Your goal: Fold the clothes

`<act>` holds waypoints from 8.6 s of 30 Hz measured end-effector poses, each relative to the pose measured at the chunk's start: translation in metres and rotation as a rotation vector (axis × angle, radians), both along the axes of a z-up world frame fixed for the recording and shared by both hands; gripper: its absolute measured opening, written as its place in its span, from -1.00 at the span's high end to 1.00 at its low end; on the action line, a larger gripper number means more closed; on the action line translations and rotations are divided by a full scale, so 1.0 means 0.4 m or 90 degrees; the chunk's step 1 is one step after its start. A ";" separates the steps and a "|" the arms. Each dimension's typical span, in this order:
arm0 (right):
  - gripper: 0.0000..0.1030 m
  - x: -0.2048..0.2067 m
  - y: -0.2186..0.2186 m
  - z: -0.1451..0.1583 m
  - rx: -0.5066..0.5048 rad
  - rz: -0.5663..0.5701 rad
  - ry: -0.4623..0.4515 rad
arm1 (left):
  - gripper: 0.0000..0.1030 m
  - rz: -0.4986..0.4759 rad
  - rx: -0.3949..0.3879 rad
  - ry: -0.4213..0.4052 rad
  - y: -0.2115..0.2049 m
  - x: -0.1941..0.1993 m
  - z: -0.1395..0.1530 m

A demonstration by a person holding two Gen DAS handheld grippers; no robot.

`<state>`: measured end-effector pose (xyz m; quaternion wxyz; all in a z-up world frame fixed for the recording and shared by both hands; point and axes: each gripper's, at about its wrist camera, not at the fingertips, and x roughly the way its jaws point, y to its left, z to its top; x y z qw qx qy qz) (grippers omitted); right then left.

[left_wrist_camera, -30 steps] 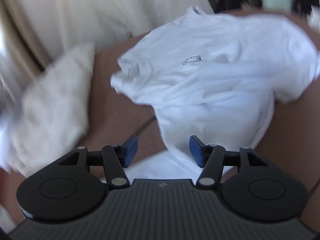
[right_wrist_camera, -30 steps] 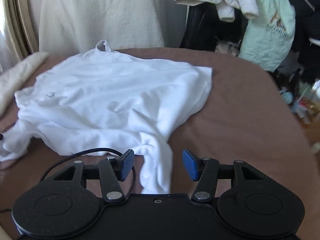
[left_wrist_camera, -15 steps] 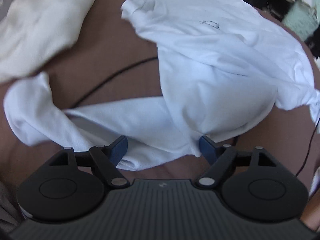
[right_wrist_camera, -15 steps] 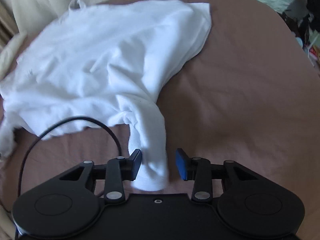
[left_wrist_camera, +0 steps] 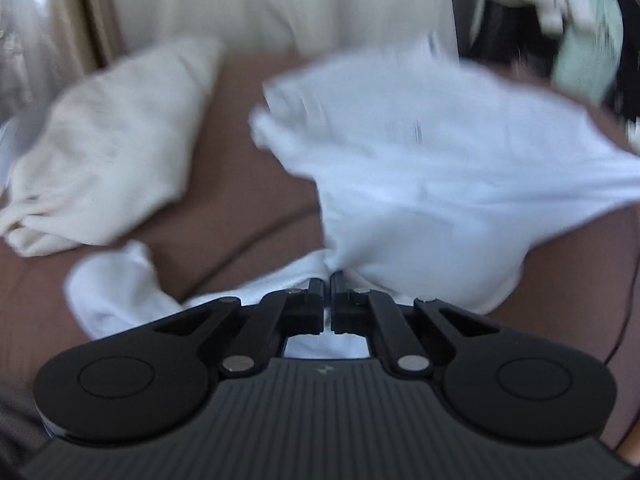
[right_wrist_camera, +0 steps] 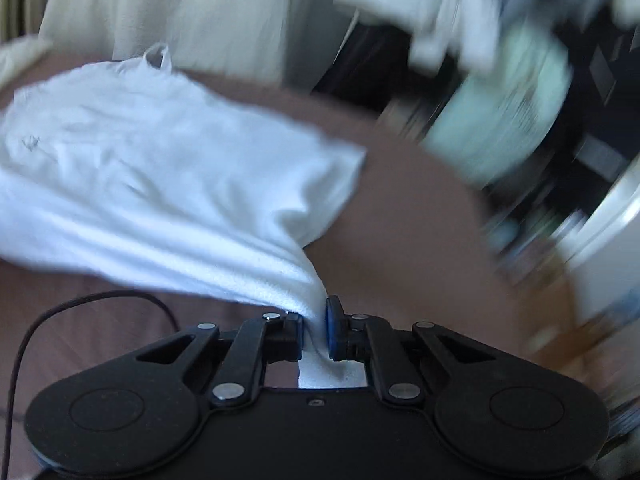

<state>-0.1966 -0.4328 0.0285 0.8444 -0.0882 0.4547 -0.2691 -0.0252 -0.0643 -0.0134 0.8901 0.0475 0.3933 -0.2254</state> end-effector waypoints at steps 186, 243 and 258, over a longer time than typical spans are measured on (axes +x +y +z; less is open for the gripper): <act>-0.74 -0.017 0.691 -0.071 0.368 0.662 -0.253 | 0.86 -0.023 -0.374 -0.021 0.128 -0.193 0.237; 0.78 0.002 0.491 -0.100 0.629 0.468 -0.081 | 1.00 0.279 -0.018 0.057 0.214 0.120 -0.091; -0.29 -0.080 0.116 0.067 0.628 0.213 -0.202 | 0.19 0.118 -0.117 0.122 0.053 0.120 -0.115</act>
